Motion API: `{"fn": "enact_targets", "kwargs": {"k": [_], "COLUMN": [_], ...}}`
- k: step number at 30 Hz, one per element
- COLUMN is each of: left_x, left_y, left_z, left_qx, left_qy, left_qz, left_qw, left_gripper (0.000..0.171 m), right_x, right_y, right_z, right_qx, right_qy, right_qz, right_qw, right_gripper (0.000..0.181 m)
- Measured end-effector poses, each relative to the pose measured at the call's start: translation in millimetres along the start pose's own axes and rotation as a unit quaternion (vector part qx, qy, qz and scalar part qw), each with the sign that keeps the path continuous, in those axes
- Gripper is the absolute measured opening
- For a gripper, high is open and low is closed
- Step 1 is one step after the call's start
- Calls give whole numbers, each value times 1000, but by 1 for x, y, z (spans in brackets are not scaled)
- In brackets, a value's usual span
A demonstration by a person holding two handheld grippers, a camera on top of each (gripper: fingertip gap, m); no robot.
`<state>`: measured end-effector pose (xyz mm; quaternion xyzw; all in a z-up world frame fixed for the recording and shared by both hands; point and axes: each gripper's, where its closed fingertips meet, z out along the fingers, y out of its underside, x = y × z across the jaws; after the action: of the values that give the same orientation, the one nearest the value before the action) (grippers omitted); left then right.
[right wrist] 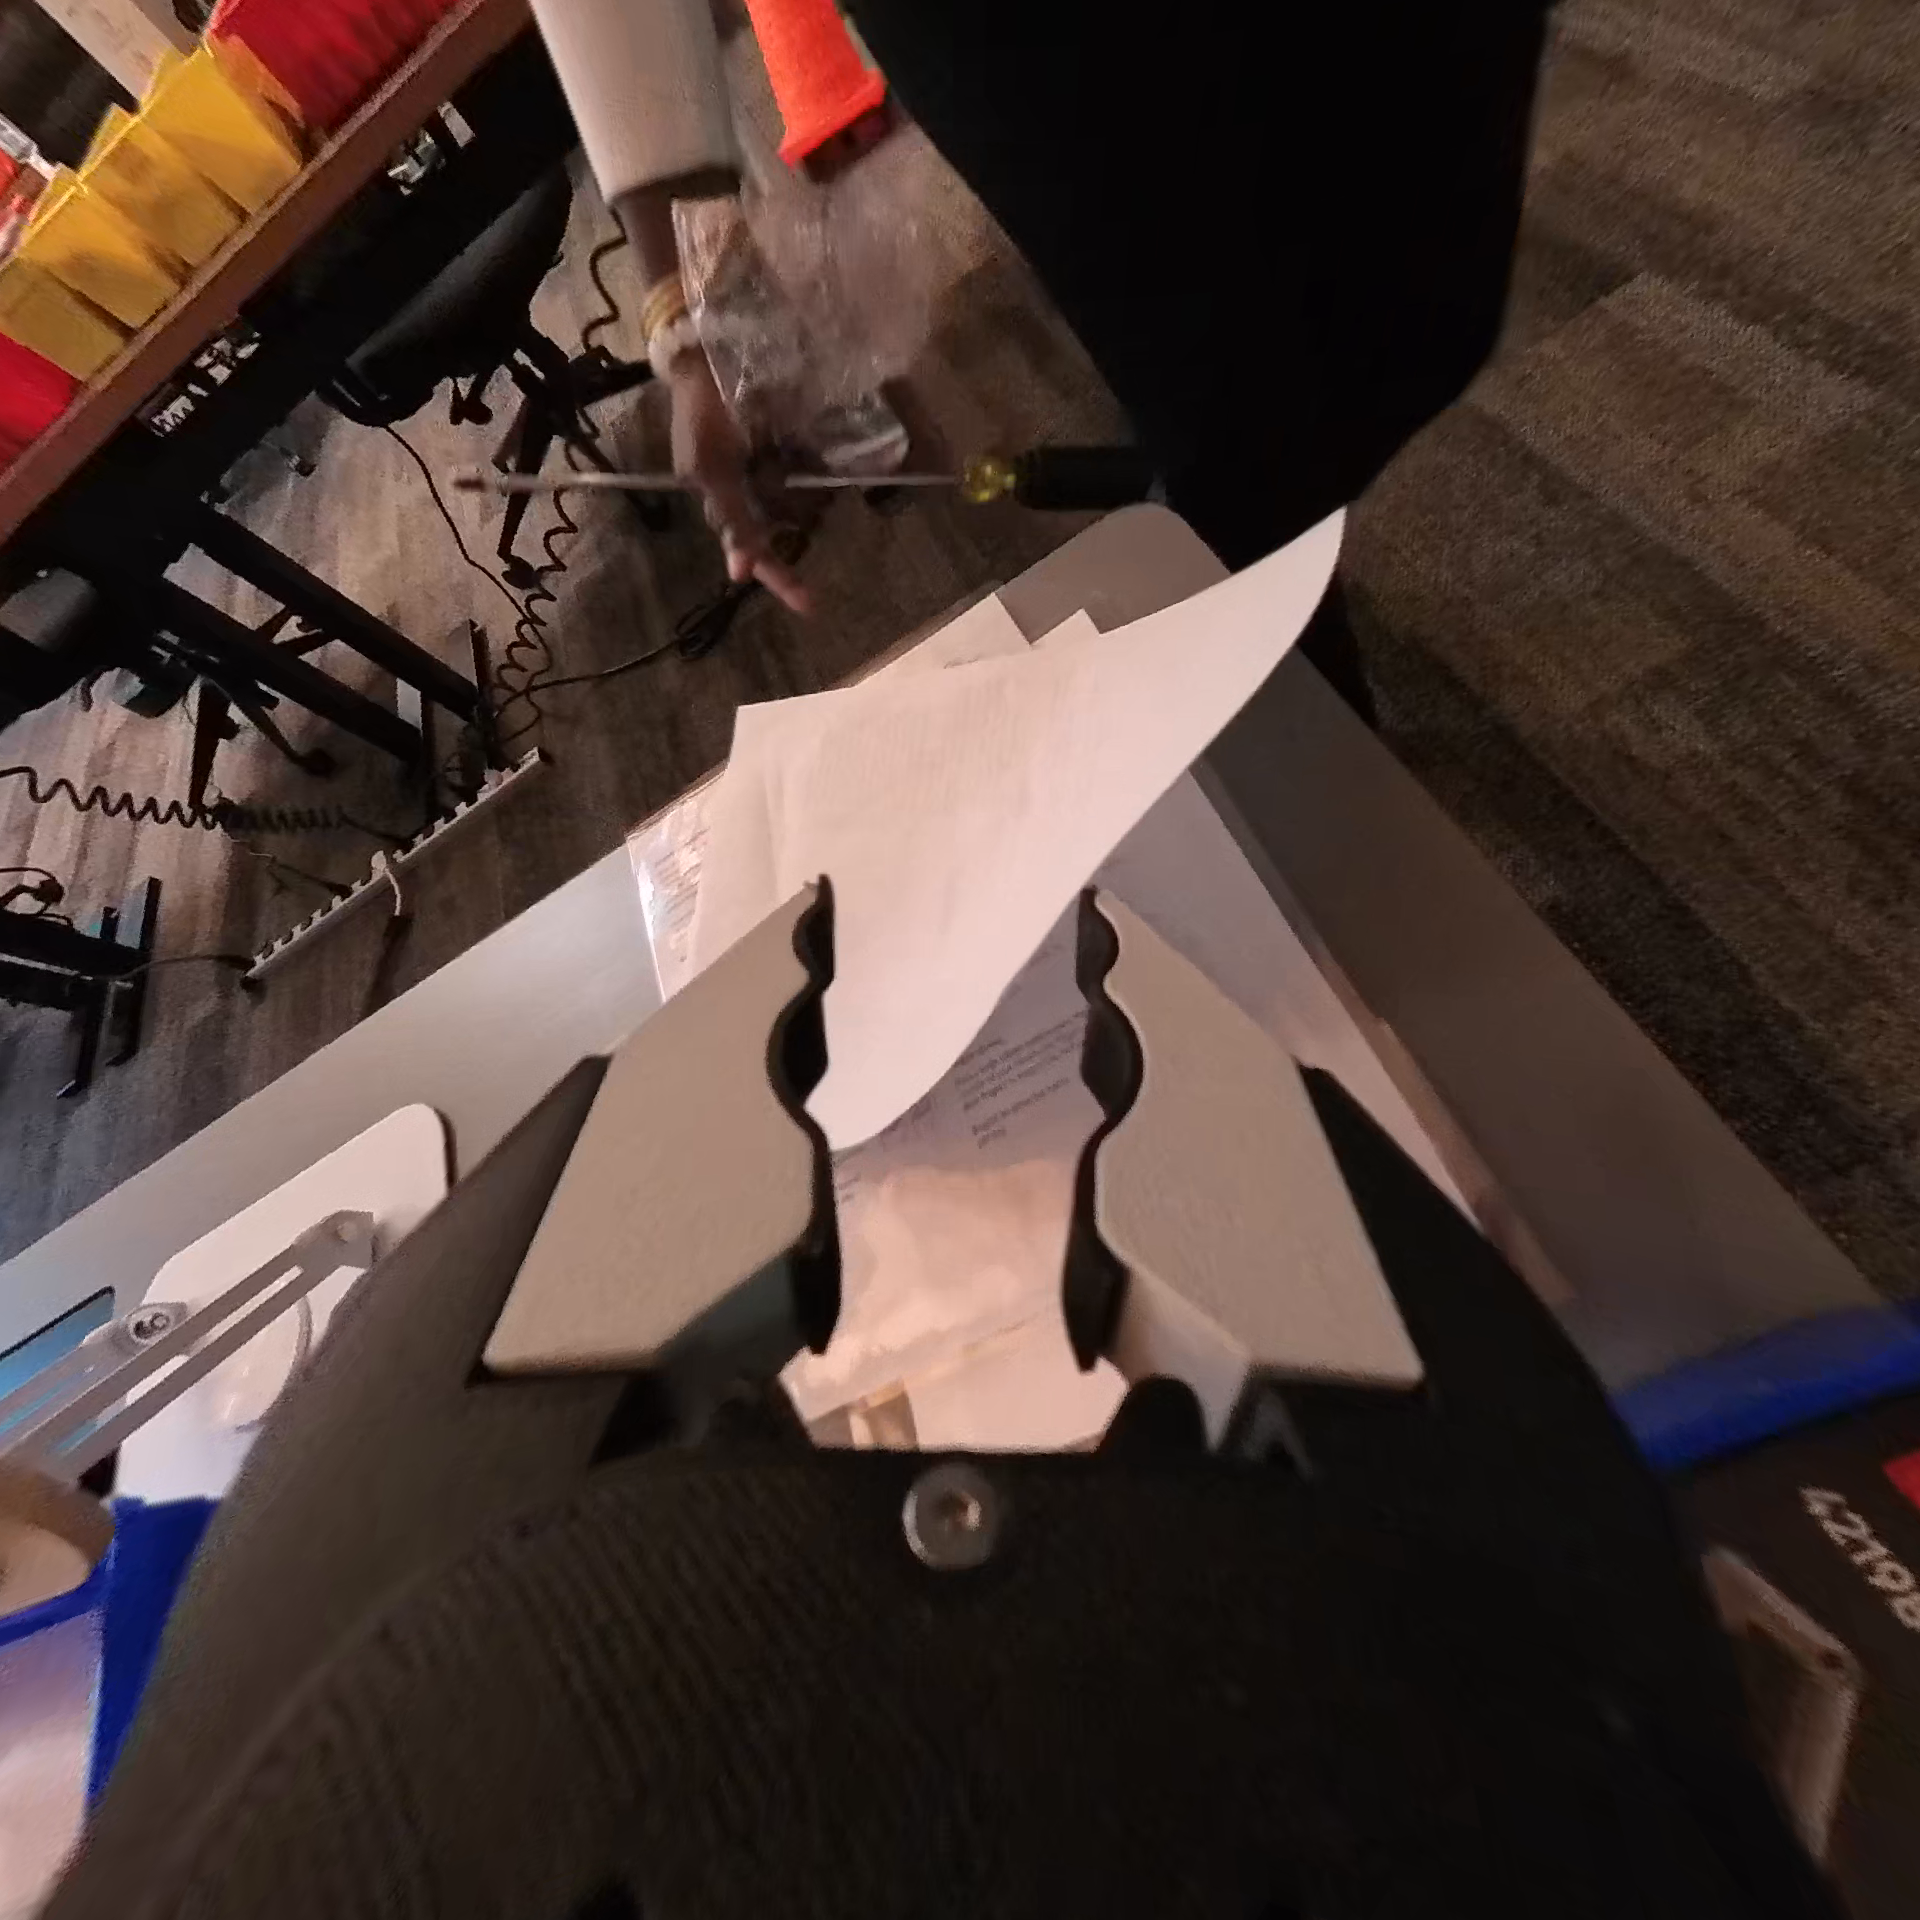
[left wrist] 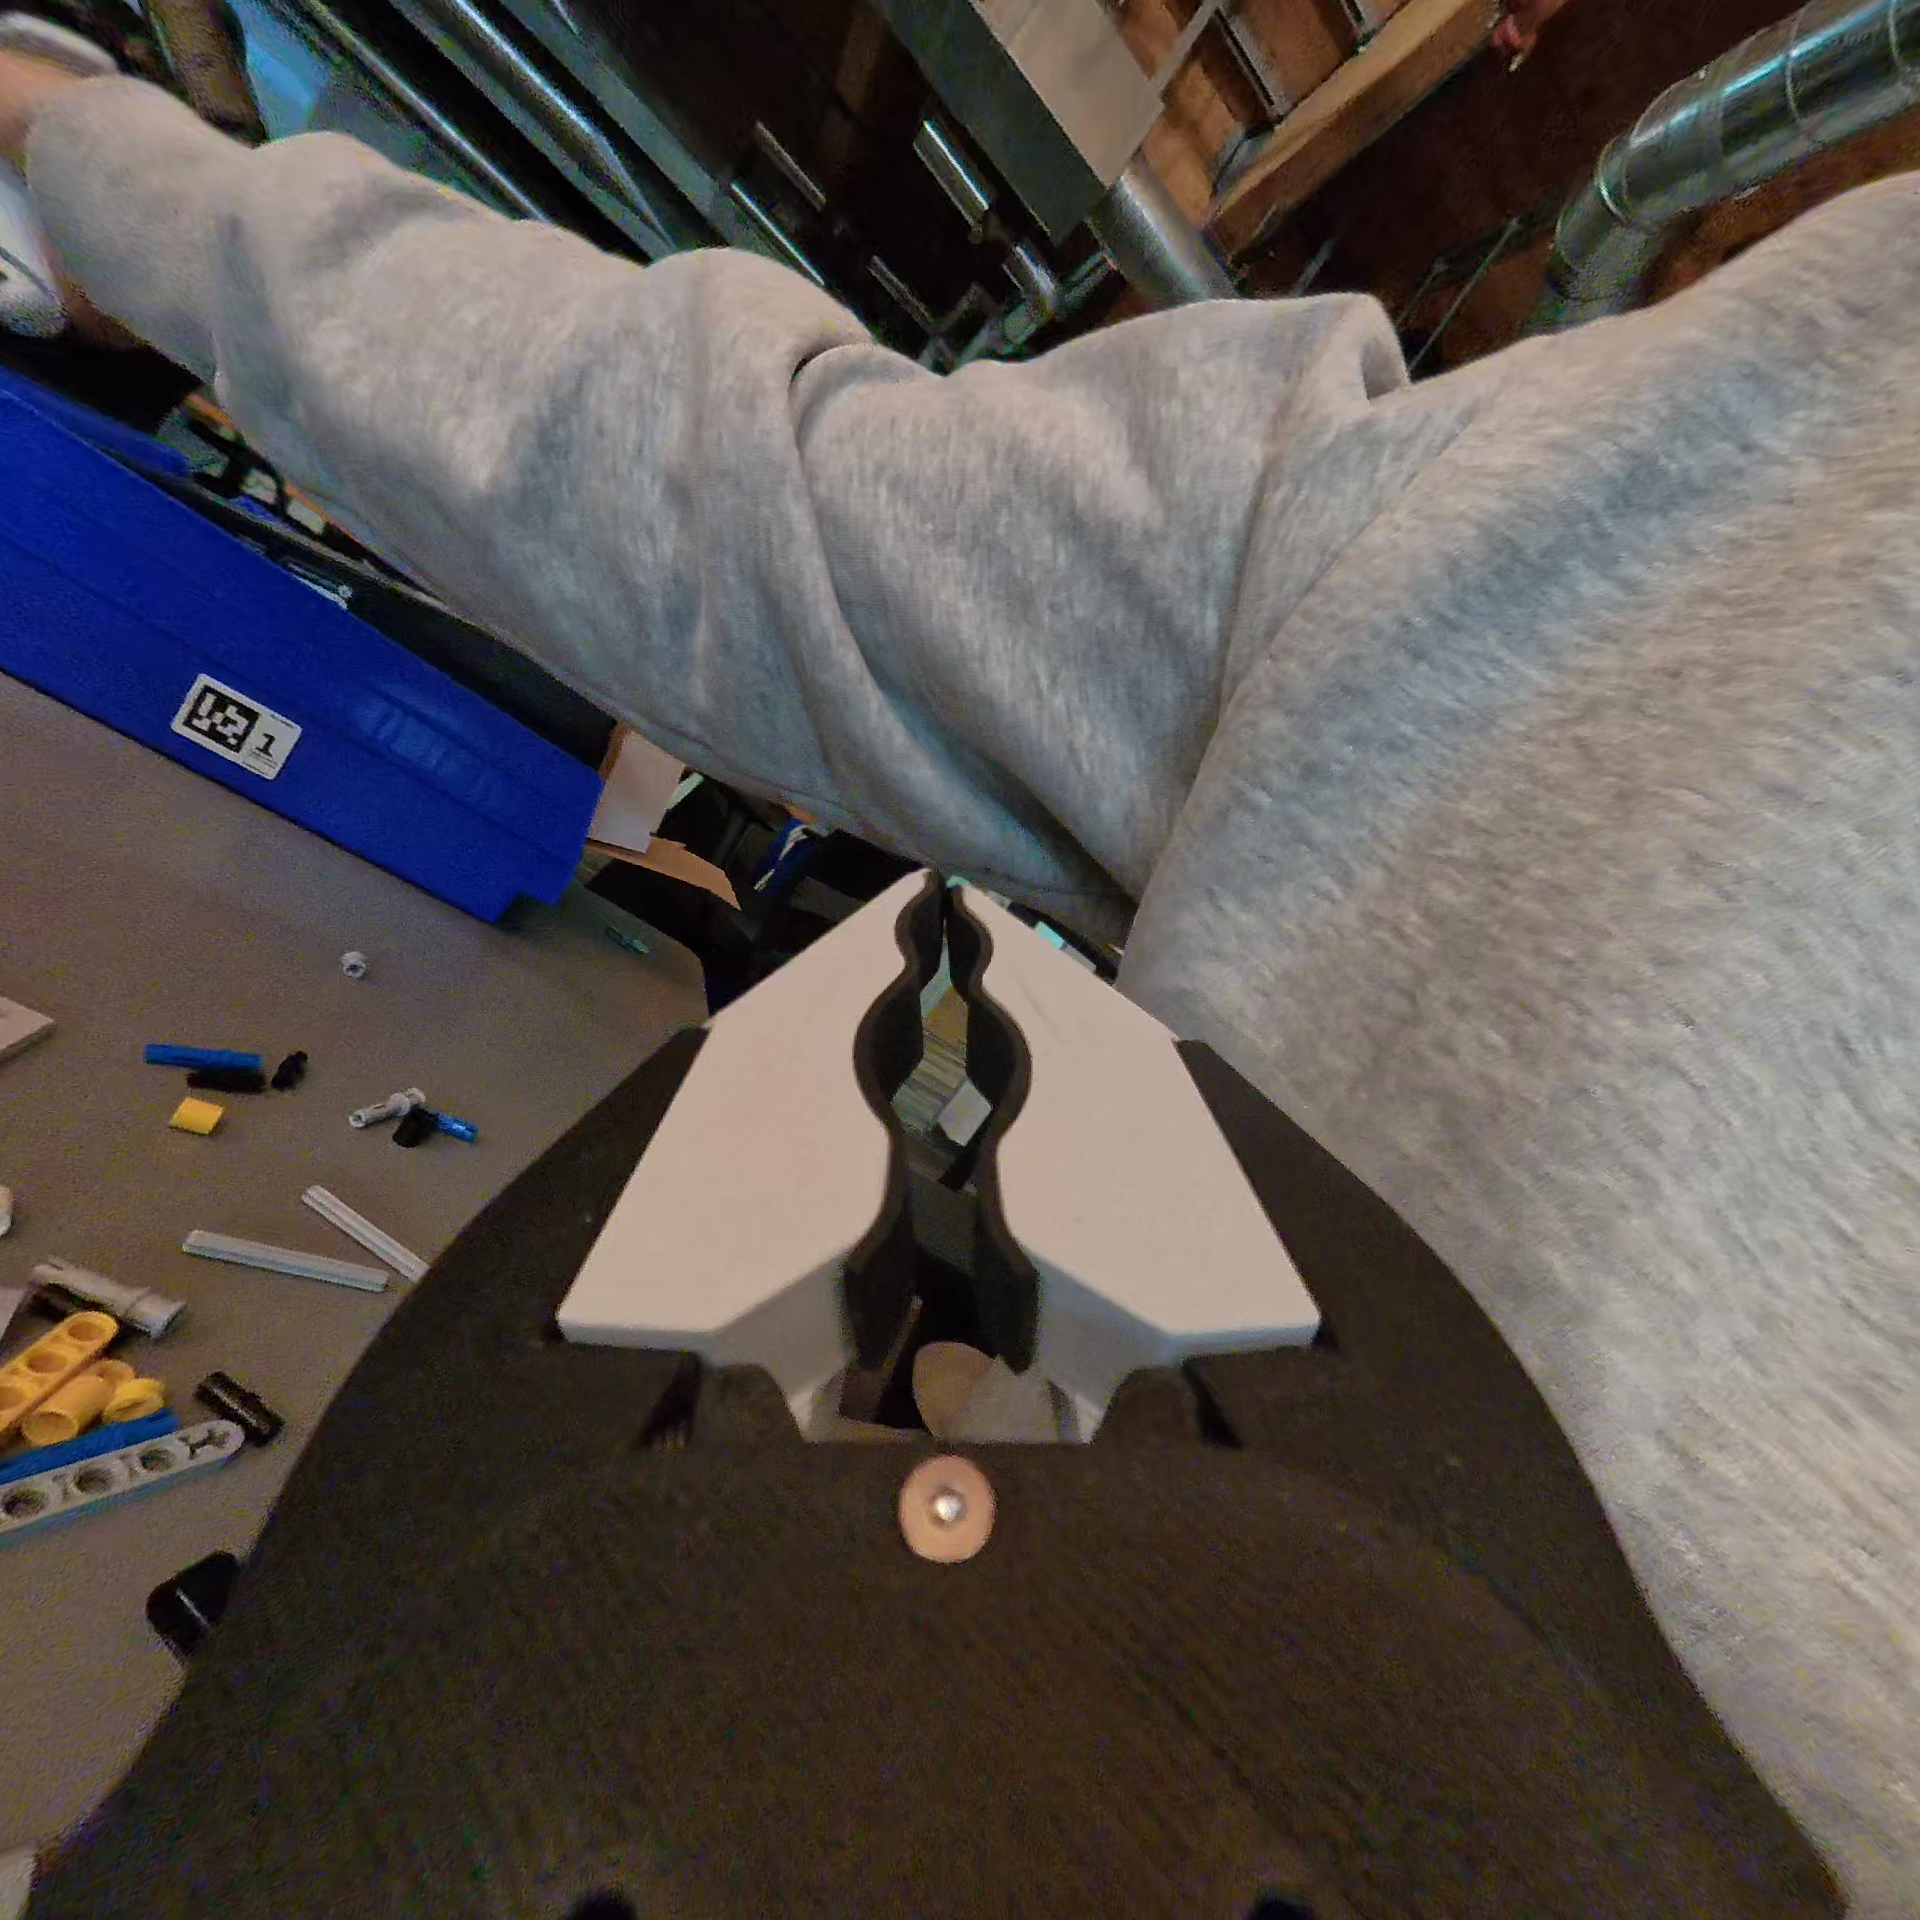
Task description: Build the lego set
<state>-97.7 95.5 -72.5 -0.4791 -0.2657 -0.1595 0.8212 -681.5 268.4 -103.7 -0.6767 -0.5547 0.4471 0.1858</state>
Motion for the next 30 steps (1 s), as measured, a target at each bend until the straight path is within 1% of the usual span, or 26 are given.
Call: {"fn": "enact_targets", "kwargs": {"k": [4,8,10,12,14,16,17,19,22,24,26,28,30], "left_x": [2,2,1,1,1,1,1,2,3,5,6,7,8], "left_y": [4,9,11,12,14,16,17,19,23,26,28,31,34], "left_z": [2,4,5,5,6,6,7,8,10,11,12,14,15], "left_qx": [-9,-20,-23,-29,-34,-39,-41,-45,-53,-59,-62,-67,-71], "left_qy": [0,-1,-3,-7,-10,-12,-12,-12,-12,-11,-12,-13,-14], "left_qz": [6,15,16,24,32,35,37,41,47,50,54,56,58], "left_qw": [1000,1000,1000,999,999,999,998,998,997,997,997,996,996], "left_gripper": [0,0,0,0,0,0,0,0,0,0,0,0,0], "right_x": [0,0,-3,-18,-41,-67,-79,-97,-106,-96,-78,-59,-48], "right_y": [0,-2,-7,-12,-9,7,22,62,142,197,245,283,312], "right_z": [-14,-33,-47,-66,-91,-127,-148,-192,-254,-285,-307,-322,-333], "right_qx": [-8,-16,-9,11,33,50,56,60,48,33,27,32,37], "right_qy": [9,23,28,10,-30,-79,-103,-144,-195,-210,-204,-182,-169], "right_qz": [-31,-71,-95,-123,-152,-184,-203,-240,-260,-258,-263,-278,-289], "right_qw": [999,997,995,992,987,979,972,958,945,942,943,943,942], "right_gripper": [64,75,75,71,68,63,61,57,57,55,55,51,50]}}
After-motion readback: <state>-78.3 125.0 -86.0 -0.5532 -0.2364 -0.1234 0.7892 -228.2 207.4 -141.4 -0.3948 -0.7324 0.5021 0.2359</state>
